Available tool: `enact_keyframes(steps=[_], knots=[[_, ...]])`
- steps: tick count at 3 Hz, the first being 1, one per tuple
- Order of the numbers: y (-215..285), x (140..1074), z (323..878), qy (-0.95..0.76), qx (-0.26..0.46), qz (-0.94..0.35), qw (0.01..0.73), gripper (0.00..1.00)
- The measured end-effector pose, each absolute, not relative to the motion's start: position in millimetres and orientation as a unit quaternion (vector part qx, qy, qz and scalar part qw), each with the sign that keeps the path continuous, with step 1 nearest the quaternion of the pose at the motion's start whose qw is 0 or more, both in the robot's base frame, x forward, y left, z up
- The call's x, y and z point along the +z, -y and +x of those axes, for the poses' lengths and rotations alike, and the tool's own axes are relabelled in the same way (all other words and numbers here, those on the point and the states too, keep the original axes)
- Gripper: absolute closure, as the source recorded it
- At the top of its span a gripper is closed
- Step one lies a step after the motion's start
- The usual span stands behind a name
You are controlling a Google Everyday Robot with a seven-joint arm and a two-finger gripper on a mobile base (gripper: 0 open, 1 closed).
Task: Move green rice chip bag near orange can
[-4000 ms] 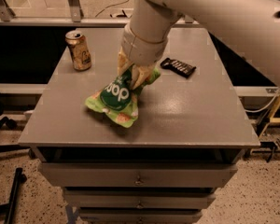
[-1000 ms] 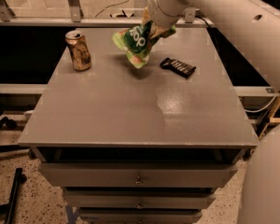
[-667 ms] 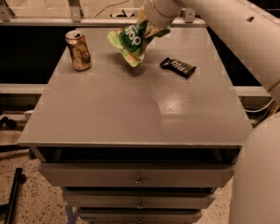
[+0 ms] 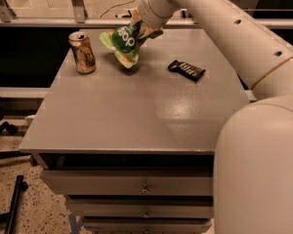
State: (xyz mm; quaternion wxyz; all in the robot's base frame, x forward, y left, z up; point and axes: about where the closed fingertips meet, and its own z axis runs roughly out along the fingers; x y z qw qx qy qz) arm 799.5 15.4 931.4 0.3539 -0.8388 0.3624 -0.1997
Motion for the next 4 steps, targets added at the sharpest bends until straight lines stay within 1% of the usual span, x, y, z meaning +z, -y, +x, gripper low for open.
enact_keyframes(steps=[2, 4], knots=[[-37, 919, 810, -0.348, -0.174, -0.845, 0.368, 1.0], [-43, 911, 811, -0.346, -0.167, -0.847, 0.367, 0.56]])
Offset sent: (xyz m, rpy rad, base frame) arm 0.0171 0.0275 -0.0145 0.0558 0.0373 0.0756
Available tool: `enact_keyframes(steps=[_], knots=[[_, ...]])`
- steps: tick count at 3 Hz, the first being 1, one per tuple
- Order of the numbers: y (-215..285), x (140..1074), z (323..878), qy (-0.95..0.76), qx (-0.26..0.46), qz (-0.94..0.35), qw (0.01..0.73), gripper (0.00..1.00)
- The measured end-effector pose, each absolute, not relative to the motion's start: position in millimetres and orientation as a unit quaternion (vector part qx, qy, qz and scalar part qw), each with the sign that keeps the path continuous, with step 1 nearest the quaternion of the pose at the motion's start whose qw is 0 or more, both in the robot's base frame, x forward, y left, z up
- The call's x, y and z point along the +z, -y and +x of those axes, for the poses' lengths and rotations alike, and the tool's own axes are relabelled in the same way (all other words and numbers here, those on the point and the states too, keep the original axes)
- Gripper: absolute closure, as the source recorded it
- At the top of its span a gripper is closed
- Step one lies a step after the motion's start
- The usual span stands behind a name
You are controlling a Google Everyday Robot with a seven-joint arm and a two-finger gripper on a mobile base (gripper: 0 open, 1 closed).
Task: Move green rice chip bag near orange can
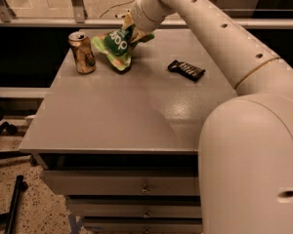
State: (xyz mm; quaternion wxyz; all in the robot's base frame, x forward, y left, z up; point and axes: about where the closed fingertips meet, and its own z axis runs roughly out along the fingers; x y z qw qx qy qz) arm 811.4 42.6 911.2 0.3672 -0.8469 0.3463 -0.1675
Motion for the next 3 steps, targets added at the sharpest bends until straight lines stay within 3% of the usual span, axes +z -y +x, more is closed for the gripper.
enact_keyframes(steps=[1, 2, 3], knots=[[-45.5, 907.0, 811.6, -0.346, -0.165, -0.848, 0.366, 0.25], [-47.4, 904.2, 811.8, -0.345, -0.163, -0.849, 0.365, 0.02], [-48.6, 902.6, 811.8, -0.345, -0.161, -0.85, 0.365, 0.0]])
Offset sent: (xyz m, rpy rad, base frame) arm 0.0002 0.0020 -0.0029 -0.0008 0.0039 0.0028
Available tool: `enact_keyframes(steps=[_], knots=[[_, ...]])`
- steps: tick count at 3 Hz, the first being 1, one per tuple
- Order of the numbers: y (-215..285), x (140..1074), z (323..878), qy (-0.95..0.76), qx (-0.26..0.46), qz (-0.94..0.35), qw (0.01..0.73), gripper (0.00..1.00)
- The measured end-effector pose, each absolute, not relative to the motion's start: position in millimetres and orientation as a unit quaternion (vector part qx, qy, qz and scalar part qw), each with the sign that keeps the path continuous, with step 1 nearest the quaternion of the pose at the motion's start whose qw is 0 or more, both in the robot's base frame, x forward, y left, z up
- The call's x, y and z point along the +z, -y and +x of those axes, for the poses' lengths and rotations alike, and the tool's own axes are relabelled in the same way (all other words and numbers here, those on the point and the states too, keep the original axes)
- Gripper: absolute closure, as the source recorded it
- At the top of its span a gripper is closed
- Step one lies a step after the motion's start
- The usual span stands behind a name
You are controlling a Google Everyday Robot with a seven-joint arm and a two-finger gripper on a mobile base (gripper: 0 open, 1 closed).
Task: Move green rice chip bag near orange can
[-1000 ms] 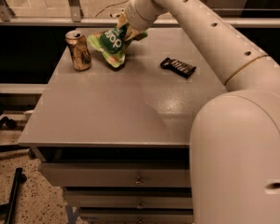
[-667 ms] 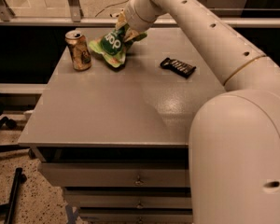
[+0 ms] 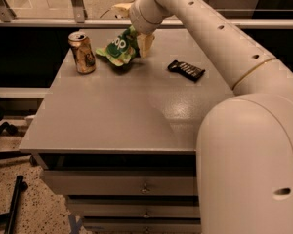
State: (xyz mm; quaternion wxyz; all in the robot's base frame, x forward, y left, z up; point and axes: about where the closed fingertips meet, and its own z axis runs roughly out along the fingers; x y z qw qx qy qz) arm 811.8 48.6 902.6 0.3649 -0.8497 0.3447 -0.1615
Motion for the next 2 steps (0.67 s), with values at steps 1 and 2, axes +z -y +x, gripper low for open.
enact_keyframes(steps=[1, 2], knots=[[-35, 923, 804, -0.368, -0.166, -0.842, 0.358, 0.0], [-11, 941, 791, -0.398, -0.179, -0.823, 0.364, 0.0]])
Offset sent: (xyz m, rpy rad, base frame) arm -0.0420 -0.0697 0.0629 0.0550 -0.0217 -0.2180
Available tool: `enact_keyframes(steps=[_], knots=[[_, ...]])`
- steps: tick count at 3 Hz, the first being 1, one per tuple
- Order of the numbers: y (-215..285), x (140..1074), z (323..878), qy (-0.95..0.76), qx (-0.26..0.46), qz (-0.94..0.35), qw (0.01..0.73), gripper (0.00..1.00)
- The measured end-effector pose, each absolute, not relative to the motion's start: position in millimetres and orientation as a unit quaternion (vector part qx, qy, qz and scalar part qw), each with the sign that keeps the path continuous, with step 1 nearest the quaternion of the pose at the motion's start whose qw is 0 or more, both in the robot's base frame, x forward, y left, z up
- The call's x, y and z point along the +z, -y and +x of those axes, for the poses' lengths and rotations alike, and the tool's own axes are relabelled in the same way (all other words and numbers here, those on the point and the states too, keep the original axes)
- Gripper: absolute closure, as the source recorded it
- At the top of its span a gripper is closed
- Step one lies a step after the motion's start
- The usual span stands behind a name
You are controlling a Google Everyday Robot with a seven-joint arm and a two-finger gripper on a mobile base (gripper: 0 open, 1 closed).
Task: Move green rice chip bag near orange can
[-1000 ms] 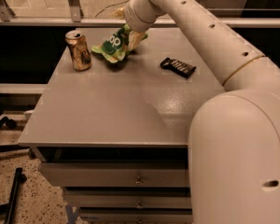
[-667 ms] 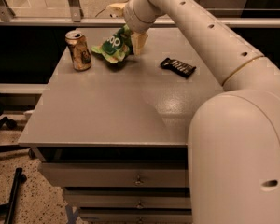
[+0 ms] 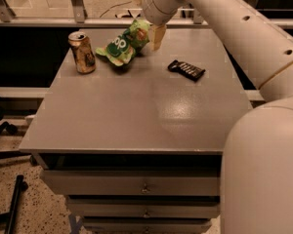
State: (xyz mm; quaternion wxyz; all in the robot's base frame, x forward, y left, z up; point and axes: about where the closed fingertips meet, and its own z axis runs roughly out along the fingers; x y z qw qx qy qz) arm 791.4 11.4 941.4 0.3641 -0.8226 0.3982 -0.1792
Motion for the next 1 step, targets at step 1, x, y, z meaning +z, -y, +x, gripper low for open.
enact_keyframes(steps=[1], knots=[[31.5, 953.9, 759.7, -0.458, -0.197, -0.777, 0.384, 0.0]])
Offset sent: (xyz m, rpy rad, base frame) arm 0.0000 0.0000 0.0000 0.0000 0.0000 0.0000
